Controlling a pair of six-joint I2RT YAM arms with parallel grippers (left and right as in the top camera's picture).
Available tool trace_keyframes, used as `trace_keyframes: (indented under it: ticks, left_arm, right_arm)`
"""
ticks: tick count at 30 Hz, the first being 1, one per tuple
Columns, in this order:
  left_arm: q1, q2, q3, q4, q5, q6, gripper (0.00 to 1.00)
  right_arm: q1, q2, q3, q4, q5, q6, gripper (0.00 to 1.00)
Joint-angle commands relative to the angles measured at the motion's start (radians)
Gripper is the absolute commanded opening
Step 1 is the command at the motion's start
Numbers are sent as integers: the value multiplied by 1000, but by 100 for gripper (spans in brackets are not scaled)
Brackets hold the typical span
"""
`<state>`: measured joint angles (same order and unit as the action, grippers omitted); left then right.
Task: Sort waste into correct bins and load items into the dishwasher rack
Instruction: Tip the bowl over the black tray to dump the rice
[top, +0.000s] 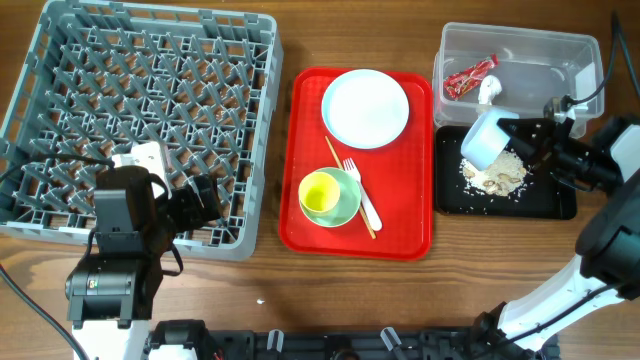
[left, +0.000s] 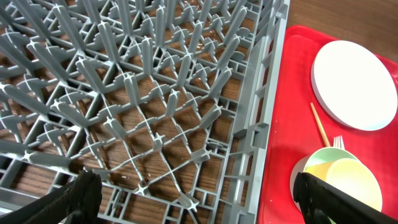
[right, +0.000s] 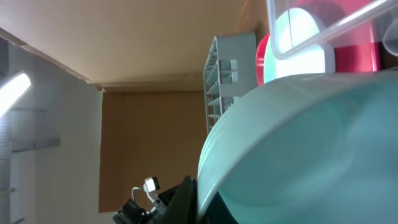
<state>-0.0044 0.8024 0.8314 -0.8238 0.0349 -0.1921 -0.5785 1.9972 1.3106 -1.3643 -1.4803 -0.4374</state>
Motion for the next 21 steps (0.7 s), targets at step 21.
trace_keyframes:
  ticks: [21]
  left_arm:
    - [1, 0, 16, -8, -3, 2, 100]
  right_arm:
    - [23, -47, 8, -38, 46, 14, 4]
